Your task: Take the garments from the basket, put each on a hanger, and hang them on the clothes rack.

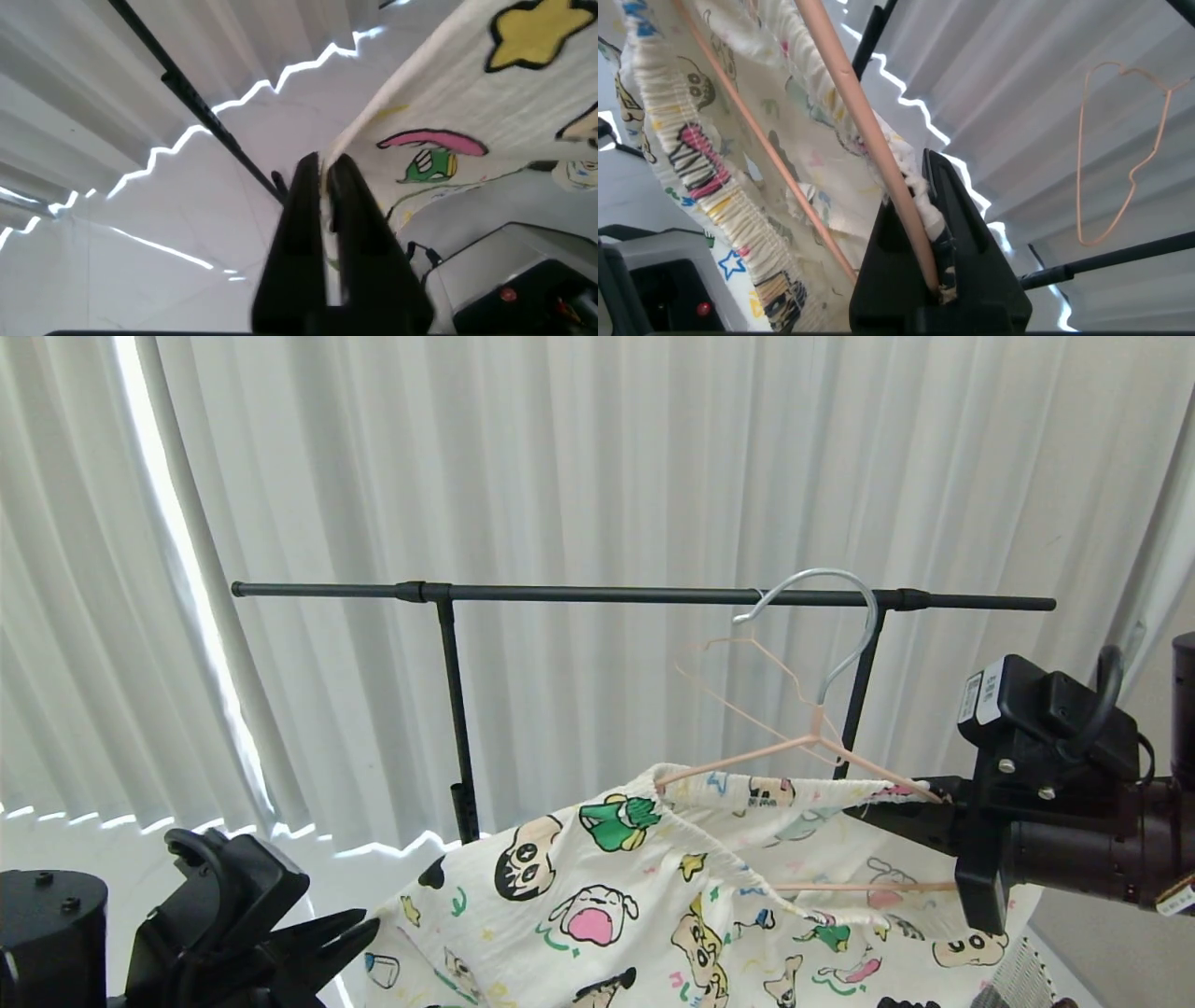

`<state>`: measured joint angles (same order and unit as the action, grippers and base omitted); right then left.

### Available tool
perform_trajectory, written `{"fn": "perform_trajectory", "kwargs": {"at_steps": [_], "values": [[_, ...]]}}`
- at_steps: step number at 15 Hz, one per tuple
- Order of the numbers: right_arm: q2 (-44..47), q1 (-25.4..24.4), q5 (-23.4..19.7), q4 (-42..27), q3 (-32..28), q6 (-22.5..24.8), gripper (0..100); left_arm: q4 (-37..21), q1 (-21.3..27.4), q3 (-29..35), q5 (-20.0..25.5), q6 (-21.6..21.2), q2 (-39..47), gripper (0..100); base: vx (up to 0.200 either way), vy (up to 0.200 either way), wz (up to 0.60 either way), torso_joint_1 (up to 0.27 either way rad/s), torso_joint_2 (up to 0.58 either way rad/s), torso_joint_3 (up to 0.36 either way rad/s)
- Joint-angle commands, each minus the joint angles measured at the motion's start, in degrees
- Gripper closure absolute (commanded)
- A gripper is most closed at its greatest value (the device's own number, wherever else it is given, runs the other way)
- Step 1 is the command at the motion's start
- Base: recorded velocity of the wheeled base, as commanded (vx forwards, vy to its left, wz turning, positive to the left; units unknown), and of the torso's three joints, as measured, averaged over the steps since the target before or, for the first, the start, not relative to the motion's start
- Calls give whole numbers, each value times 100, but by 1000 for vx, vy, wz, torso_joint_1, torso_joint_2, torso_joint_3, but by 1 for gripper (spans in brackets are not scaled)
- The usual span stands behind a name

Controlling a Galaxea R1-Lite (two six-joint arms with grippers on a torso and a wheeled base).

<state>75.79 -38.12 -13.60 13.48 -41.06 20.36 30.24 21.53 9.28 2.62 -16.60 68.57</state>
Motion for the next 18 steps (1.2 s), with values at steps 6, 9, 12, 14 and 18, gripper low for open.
{"fn": "perform_trajectory", "kwargs": {"at_steps": [6,9,12,14,18], "values": [[-3,-2,-2,-4,10,-14,100,8,0,-49,19,34,-283,0,0,0,0,0,0,0],[15,94,86,-39,28,-199,100,8,0,-40,28,131,-459,0,0,0,0,0,0,0],[68,138,394,-39,19,-823,100,8,0,22,37,386,-678,0,0,0,0,0,0,0],[129,305,807,-118,54,-876,100,8,-35,215,19,456,-784,0,0,0,0,0,0,0],[173,419,2125,-1111,-95,-1526,100,-194,-1529,1393,-332,1142,-573,0,0,0,0,0,0,0]]}}
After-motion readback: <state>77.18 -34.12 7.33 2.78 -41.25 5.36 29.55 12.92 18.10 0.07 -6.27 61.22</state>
